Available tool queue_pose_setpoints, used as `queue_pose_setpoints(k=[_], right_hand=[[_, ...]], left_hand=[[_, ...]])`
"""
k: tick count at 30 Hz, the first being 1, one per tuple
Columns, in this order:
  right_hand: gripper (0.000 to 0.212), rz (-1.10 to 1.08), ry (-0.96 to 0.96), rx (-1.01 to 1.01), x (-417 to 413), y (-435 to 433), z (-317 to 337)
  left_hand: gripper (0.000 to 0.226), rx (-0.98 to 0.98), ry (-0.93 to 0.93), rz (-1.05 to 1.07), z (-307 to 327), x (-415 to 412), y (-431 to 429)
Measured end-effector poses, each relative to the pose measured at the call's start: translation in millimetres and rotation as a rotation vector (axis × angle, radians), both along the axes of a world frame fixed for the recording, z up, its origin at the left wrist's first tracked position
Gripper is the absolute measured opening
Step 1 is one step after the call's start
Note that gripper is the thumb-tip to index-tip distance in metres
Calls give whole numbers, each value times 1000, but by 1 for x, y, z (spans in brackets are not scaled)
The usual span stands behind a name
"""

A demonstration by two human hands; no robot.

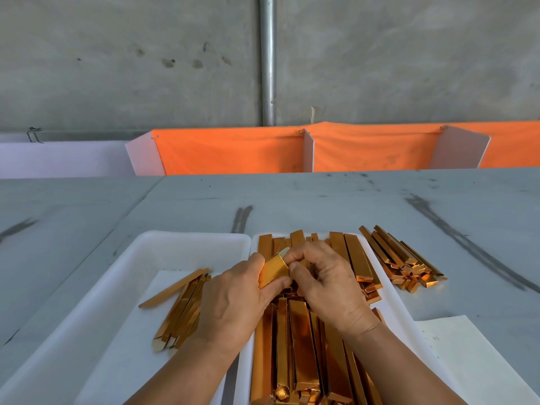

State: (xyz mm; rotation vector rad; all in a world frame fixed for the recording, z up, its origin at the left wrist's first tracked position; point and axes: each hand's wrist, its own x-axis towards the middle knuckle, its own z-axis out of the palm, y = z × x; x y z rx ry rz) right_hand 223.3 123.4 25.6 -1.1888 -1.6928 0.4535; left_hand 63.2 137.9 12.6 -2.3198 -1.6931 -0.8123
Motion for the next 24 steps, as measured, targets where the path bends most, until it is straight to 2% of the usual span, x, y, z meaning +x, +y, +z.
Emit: queue_pose_setpoints(k=[4, 8, 14, 17, 21, 24], right_hand=[[32, 71, 169, -191, 1, -1, 3], [29, 93, 196, -296, 3, -2, 5], [23, 117, 189, -319, 6, -1, 5], [17, 130, 273, -328, 8, 0, 7], [29, 138, 309, -310, 9, 1, 7], [22, 80, 290, -234, 7, 1, 3]], left_hand=[[48, -6, -26, -37, 0, -1, 0], [48, -28, -47, -87, -1, -2, 0], [50, -29, -60, -125, -3, -2, 1], [51, -31, -79, -145, -4, -2, 1], [53, -36, -78, -154, -3, -2, 0], [53, -33, -82, -139, -2, -1, 0]])
